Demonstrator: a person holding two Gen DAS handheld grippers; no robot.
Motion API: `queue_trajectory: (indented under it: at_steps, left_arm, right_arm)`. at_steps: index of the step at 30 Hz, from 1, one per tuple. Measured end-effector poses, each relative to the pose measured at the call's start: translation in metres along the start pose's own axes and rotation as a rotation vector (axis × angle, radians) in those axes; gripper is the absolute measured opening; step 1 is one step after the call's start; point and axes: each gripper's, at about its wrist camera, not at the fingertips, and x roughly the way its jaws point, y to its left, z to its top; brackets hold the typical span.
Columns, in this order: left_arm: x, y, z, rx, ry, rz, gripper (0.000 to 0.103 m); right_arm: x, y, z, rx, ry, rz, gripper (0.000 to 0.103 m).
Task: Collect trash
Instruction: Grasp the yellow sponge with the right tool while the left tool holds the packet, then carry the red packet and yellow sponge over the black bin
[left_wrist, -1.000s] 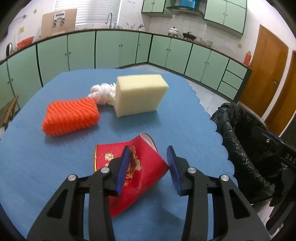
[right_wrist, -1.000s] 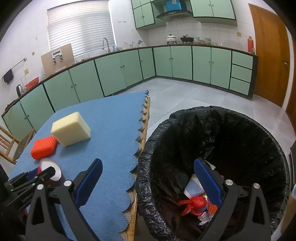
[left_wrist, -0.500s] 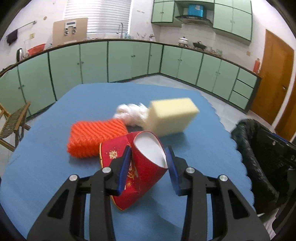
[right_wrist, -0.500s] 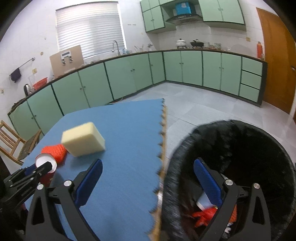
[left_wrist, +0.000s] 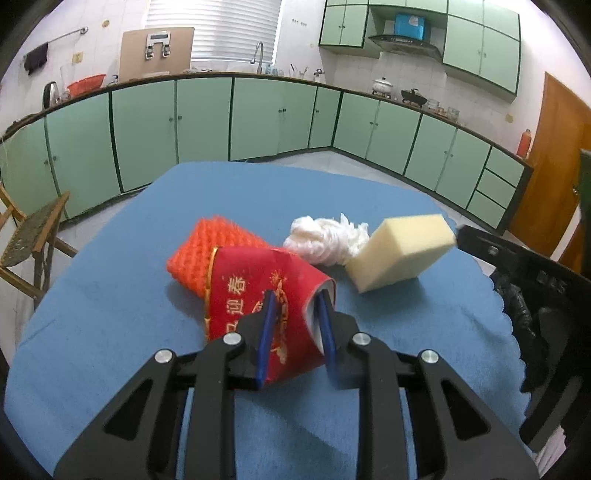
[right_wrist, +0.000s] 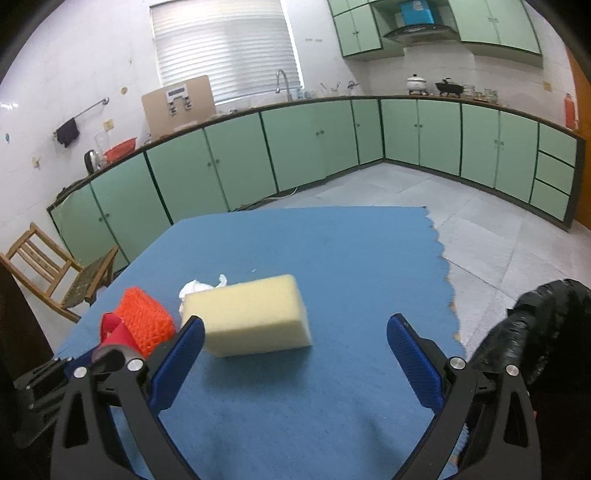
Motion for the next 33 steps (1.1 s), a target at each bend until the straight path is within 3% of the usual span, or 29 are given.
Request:
queue_trajectory:
  at_steps: [14,16,20,22,27,33]
  left_arm:
    - [-0.003,0.004,-0.005,-0.020,-0.025,-0.036,0.018]
    - [-0.002,0.003,-0.005,-0.015,-0.024,-0.034,0.018]
    - [-0.001,0.001,-0.005,-0.012,-0.019,-0.037,0.018]
    - [-0.001,0.000,-0.006,-0.012,-0.020,-0.036,0.018]
    - [-0.004,-0.002,-0.005,-0.013,-0.023,-0.040,0.018]
    - [-0.008,-0.009,-0.002,0.003,-0.030,-0.053,0.017]
  right_arm:
    - [0.029,0.011,0.005,-0.022,0.050,0.024,0.097]
    - [0.030,0.011,0.007,-0.015,0.051,0.046,0.090]
    - [0.032,0.010,0.009,-0.001,0.069,0.123,0.065]
    - [0.029,0.013,0.008,-0.021,0.075,0.123,0.062]
    - [0.014,0.011,0.003,-0.030,0.061,0.142,0.036]
    - [-0.003,0.014,0.002,-0.073,0.050,0.159,0.025]
